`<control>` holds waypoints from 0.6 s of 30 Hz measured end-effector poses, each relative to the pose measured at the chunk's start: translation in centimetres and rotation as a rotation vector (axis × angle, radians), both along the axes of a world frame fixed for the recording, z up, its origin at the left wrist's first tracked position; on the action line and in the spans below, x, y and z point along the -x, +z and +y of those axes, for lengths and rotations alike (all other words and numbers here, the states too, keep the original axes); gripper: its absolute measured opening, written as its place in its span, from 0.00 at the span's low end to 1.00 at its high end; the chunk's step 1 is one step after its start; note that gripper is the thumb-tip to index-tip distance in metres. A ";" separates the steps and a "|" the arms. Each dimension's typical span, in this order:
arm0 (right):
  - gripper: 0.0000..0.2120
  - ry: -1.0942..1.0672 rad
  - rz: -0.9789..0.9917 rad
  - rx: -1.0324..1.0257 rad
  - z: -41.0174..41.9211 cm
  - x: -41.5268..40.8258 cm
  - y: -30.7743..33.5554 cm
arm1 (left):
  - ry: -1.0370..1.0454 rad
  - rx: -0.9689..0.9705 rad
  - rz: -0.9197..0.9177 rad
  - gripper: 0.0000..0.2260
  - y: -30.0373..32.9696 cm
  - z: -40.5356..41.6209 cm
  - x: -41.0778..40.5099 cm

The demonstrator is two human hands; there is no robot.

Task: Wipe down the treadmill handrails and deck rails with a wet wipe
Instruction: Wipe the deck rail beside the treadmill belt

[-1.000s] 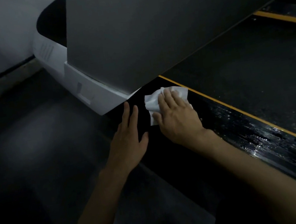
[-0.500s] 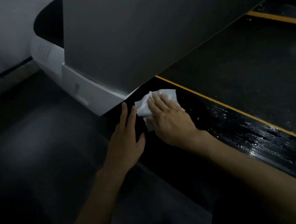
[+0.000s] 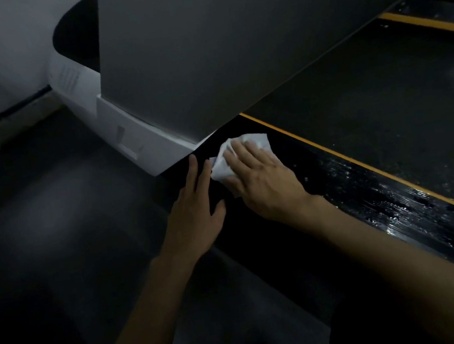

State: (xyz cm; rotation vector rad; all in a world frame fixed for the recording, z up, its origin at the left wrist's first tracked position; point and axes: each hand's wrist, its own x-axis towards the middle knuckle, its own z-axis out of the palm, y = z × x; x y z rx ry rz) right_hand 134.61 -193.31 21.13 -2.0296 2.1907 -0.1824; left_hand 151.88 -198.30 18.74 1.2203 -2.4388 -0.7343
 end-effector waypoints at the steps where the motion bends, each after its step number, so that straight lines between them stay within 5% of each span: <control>1: 0.30 0.012 -0.004 -0.016 -0.7 0.3 0.2 | -0.003 0.002 0.001 0.38 0.1 0.0 0.0; 7: 0.32 -0.118 0.039 -0.028 0.4 -0.2 -0.4 | 0.004 0.001 -0.029 0.37 -0.1 0.0 -0.1; 13: 0.32 0.118 0.143 -0.042 0.8 0.0 0.0 | -0.015 0.002 0.017 0.37 -0.3 -0.1 -0.3; 18: 0.32 0.021 0.068 -0.043 0.5 0.3 0.4 | -0.010 0.015 -0.009 0.36 -0.4 0.1 -0.5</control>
